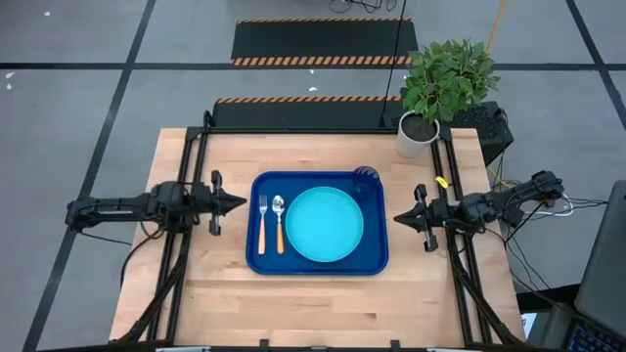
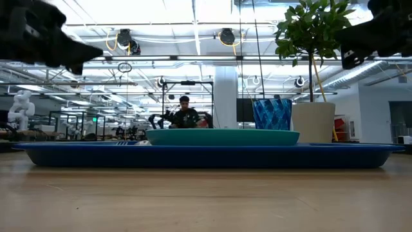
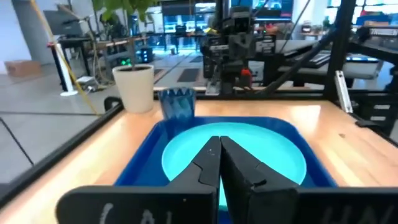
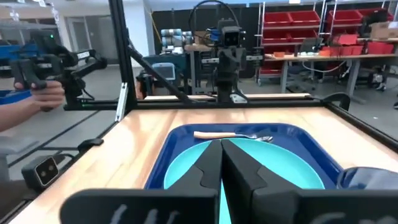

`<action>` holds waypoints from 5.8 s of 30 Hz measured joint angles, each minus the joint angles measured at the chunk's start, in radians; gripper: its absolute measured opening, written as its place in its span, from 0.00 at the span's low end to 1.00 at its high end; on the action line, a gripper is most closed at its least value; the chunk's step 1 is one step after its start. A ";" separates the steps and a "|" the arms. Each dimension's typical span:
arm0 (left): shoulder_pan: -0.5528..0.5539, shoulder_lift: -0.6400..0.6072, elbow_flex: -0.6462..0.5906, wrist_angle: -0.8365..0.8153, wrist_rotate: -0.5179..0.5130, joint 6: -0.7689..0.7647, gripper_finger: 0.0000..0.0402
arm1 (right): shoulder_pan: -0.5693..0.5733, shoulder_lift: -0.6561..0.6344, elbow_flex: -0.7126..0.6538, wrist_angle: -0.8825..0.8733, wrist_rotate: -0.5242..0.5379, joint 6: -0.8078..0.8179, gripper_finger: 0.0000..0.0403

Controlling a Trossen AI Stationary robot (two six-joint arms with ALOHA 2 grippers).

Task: Pick and place plate/cup/fork/spoon on tray
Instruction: Return to Home Position

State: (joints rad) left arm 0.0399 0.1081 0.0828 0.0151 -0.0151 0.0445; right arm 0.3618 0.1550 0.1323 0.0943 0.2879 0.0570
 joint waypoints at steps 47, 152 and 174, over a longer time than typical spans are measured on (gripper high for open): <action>0.047 -0.010 -0.073 0.021 0.059 -0.017 0.05 | -0.224 -0.135 -0.116 0.034 -0.213 0.104 0.00; 0.047 -0.010 -0.072 0.018 0.058 -0.023 0.08 | -0.223 -0.134 -0.117 0.003 -0.211 0.133 0.00; 0.047 -0.011 -0.072 0.018 0.058 -0.023 0.08 | -0.223 -0.134 -0.117 0.003 -0.211 0.133 0.00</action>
State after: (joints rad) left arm 0.0868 0.0975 0.0105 0.0334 0.0433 0.0217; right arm 0.1387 0.0208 0.0151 0.0975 0.0769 0.1902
